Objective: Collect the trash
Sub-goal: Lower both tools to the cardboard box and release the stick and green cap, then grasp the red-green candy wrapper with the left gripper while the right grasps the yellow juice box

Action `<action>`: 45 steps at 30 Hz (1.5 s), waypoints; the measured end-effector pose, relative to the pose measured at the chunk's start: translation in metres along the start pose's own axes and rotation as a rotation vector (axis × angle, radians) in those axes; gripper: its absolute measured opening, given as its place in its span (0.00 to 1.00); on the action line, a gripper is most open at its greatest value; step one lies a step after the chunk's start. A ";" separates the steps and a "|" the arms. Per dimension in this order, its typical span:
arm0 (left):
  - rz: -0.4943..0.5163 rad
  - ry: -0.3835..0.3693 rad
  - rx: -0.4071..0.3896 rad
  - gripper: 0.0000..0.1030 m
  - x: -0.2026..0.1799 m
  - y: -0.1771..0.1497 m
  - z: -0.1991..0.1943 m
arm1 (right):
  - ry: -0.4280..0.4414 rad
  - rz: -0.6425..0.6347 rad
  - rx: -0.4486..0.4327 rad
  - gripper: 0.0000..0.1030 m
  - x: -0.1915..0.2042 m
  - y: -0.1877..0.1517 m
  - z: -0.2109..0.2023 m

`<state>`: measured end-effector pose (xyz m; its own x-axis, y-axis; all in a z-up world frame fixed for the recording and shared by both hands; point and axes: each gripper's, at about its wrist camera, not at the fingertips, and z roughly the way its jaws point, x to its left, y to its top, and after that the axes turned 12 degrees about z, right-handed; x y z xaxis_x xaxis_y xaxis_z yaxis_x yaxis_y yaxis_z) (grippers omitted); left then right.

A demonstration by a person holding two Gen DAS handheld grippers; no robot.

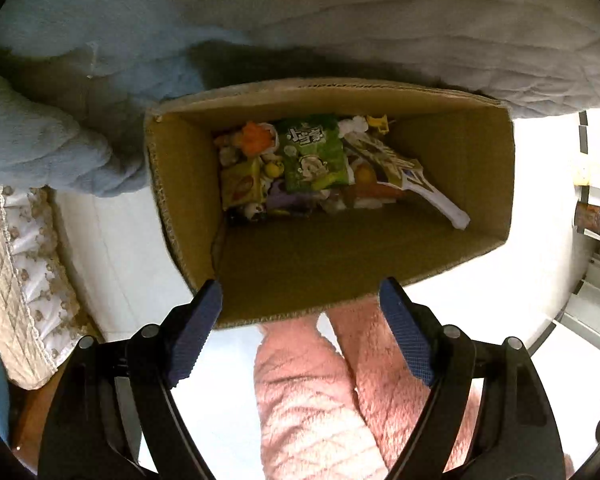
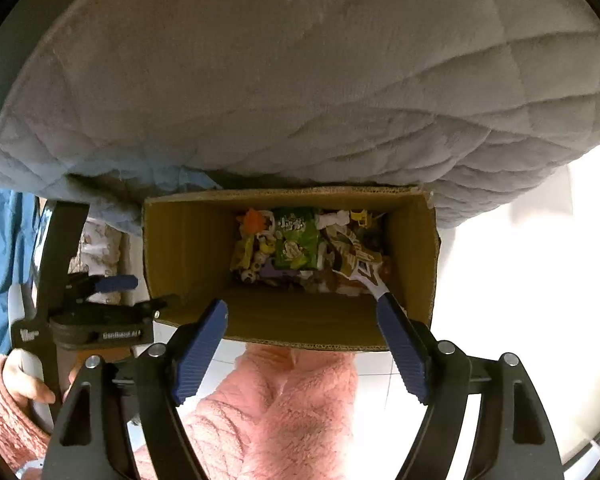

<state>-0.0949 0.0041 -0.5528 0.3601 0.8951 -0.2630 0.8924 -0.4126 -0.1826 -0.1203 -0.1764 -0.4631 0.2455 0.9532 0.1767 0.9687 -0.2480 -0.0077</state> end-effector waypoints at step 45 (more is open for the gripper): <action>-0.277 0.152 -0.627 0.56 0.062 0.072 -0.350 | 0.263 -0.065 -0.391 0.95 0.024 0.035 -0.259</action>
<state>0.0872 0.0895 -0.2507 0.0902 0.9858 -0.1417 0.9289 -0.0319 0.3689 -0.0900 -0.2067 -0.2043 0.1187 0.9053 0.4079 0.8829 -0.2842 0.3739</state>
